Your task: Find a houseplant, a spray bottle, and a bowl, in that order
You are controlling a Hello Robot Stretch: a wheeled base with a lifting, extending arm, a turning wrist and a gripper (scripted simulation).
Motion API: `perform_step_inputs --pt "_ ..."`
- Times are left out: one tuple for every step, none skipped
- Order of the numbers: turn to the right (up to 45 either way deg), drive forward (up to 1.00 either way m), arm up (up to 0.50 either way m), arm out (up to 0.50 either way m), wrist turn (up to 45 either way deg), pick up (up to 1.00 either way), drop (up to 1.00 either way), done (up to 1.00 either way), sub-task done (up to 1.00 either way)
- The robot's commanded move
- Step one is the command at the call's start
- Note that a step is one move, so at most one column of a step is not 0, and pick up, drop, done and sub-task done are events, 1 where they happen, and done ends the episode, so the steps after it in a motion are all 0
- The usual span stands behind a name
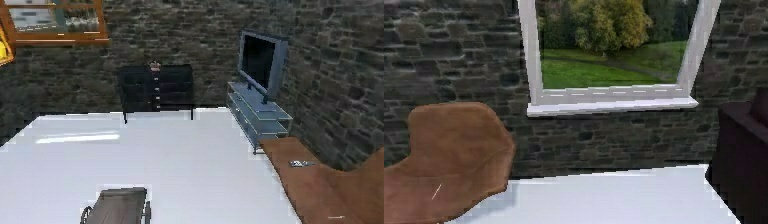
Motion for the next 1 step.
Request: perform_step_inputs --pt "12.0 0.00 0.00 0.00 0.0 0.00 0.00 0.00 0.00"
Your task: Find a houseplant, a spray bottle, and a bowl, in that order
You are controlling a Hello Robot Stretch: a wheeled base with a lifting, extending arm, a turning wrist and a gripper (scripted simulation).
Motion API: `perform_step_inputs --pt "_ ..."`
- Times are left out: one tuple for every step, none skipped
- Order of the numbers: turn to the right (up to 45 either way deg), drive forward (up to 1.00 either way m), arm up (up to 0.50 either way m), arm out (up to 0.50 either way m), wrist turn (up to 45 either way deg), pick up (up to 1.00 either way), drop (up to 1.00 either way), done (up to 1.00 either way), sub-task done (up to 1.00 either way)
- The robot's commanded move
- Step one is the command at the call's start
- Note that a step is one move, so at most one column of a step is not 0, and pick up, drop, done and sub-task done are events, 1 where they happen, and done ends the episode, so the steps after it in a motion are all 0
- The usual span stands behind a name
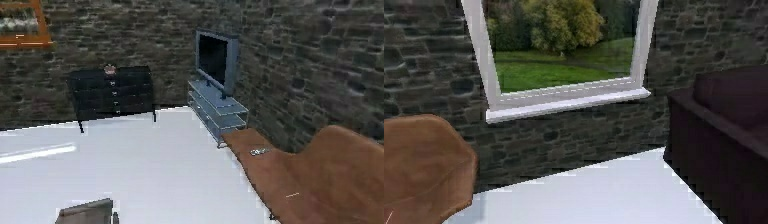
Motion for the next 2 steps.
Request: perform_step_inputs --pt "0.0 0.80 0.00 0.00 0.0 0.00 0.00 0.00 0.00" --pt "-12.0 0.00 0.00 0.00 0.0 0.00 0.00 0.00 0.00"
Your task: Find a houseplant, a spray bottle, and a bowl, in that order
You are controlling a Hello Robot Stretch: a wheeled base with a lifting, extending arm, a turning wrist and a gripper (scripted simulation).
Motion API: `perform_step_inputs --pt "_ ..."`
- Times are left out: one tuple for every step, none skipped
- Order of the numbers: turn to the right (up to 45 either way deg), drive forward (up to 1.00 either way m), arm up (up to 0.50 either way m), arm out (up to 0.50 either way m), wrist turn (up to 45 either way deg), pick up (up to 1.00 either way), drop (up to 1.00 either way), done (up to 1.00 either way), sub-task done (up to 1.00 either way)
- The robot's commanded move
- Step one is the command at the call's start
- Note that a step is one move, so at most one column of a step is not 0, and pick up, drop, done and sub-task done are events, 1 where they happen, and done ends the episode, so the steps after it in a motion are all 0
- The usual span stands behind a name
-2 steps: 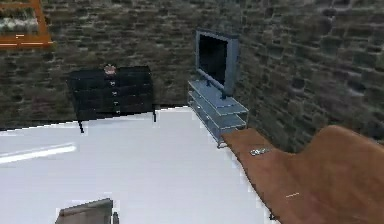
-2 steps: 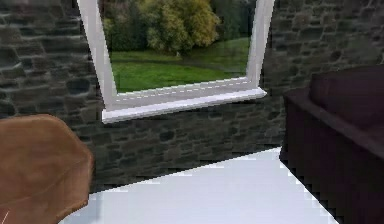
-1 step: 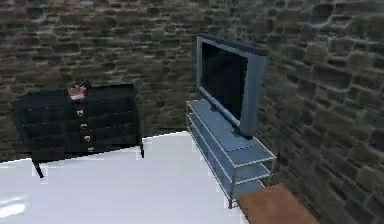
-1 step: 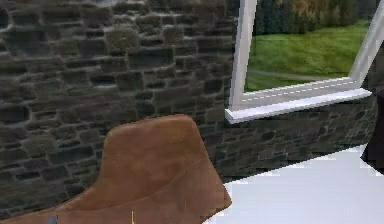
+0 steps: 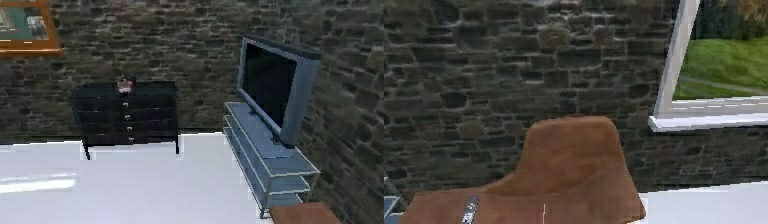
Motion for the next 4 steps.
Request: perform_step_inputs --pt "0.0 0.45 0.00 0.00 0.0 0.00 0.00 0.00 0.00" --pt "-36.0 0.00 0.00 0.00 0.0 0.00 0.00 0.00 0.00" --pt "0.0 0.55 0.00 0.00 0.0 0.00 0.00 0.00 0.00" --pt "-39.0 0.00 0.00 0.00 0.0 0.00 0.00 0.00 0.00"
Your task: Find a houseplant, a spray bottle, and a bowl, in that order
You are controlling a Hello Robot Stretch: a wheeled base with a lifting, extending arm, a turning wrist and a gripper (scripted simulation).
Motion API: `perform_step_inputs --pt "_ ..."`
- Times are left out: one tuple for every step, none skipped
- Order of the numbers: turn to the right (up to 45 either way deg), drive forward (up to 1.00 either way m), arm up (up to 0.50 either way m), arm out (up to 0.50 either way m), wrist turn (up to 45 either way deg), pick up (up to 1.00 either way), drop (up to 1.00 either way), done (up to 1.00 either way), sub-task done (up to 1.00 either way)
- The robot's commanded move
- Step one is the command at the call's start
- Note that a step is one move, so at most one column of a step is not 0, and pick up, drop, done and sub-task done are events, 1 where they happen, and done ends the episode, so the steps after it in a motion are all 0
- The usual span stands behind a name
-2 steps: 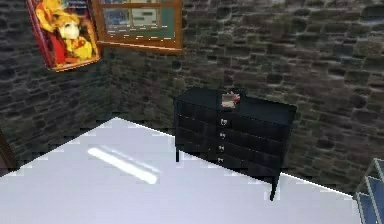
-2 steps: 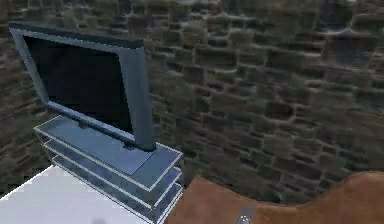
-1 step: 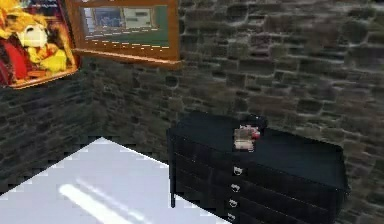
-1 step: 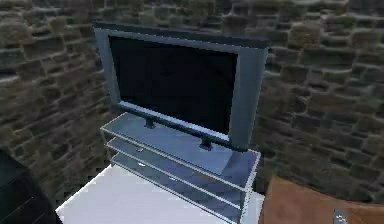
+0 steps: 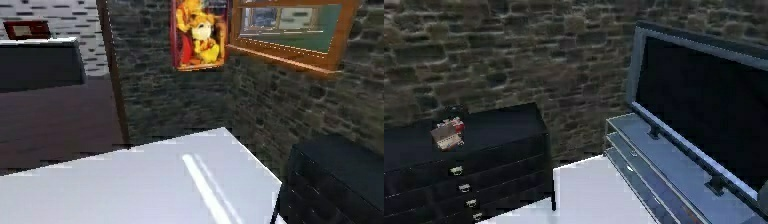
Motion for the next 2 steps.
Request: perform_step_inputs --pt "0.0 0.80 0.00 0.00 0.0 0.00 0.00 0.00 0.00" --pt "-45.0 0.00 0.00 0.00 0.0 0.00 0.00 0.00 0.00"
